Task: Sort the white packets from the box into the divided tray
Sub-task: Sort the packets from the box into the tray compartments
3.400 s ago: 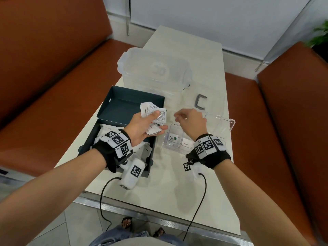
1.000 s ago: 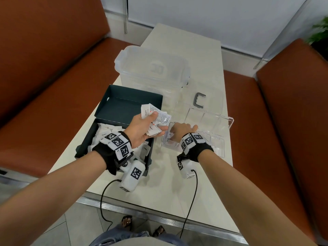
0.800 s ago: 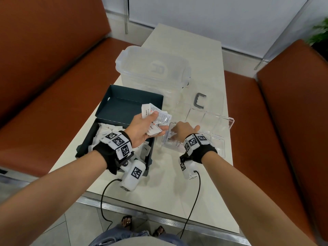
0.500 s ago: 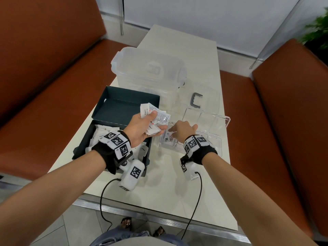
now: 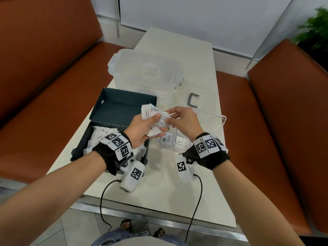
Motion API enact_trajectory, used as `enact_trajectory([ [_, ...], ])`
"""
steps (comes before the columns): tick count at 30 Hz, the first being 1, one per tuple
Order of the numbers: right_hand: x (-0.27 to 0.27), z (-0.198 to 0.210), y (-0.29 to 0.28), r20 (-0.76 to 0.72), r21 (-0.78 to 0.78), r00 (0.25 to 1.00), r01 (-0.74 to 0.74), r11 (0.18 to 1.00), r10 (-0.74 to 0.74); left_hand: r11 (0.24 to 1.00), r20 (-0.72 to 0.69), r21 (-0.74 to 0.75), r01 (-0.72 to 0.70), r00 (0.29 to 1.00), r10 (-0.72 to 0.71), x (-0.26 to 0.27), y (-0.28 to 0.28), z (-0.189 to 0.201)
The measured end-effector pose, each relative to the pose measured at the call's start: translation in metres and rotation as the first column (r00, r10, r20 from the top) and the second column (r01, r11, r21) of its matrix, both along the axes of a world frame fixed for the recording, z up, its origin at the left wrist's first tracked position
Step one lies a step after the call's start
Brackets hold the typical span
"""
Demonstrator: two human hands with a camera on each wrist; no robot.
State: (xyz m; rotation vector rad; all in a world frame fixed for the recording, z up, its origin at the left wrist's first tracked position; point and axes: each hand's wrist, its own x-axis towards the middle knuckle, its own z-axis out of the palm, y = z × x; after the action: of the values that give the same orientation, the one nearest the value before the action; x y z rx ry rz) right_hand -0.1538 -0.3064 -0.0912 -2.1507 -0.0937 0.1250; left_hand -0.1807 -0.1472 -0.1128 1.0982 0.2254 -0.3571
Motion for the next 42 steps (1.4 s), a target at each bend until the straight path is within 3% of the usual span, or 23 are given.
enact_trajectory([
  [7,-0.003,0.000,-0.022,-0.093,0.198,0.989,0.129,0.972,-0.113,1.000,-0.033,-0.014,-0.018,0.999,0.018,0.002,0.000,0.002],
  [12,-0.005,0.003,-0.023,-0.128,0.155,0.992,0.028,0.988,-0.008,0.999,0.001,0.003,0.033,0.999,-0.033,0.000,-0.003,0.000],
  [22,0.010,-0.008,-0.038,-0.126,0.297,0.979,0.193,0.935,-0.162,0.994,0.003,0.010,-0.108,0.994,0.108,0.006,0.009,-0.004],
  [25,0.013,-0.015,-0.037,-0.076,0.114,0.987,0.147,0.983,-0.139,0.993,0.003,0.001,-0.121,0.993,0.121,0.007,0.013,-0.004],
  [29,0.017,-0.028,-0.023,-0.017,-0.111,0.990,0.137,0.984,-0.140,0.994,0.008,-0.008,-0.113,0.994,0.113,0.006,0.013,-0.004],
  [35,0.016,-0.049,-0.002,-0.018,-0.264,0.975,0.209,0.942,-0.221,0.994,0.016,-0.002,-0.105,0.994,0.105,0.004,0.011,-0.006],
  [39,0.013,-0.059,0.005,-0.060,-0.390,0.984,0.132,0.912,-0.167,0.994,0.008,-0.008,-0.112,0.994,0.112,0.003,0.013,-0.006],
  [42,0.012,-0.063,0.007,-0.038,-0.555,0.995,0.052,0.830,-0.088,0.995,0.005,-0.005,-0.104,0.995,0.104,0.002,0.014,-0.006],
])
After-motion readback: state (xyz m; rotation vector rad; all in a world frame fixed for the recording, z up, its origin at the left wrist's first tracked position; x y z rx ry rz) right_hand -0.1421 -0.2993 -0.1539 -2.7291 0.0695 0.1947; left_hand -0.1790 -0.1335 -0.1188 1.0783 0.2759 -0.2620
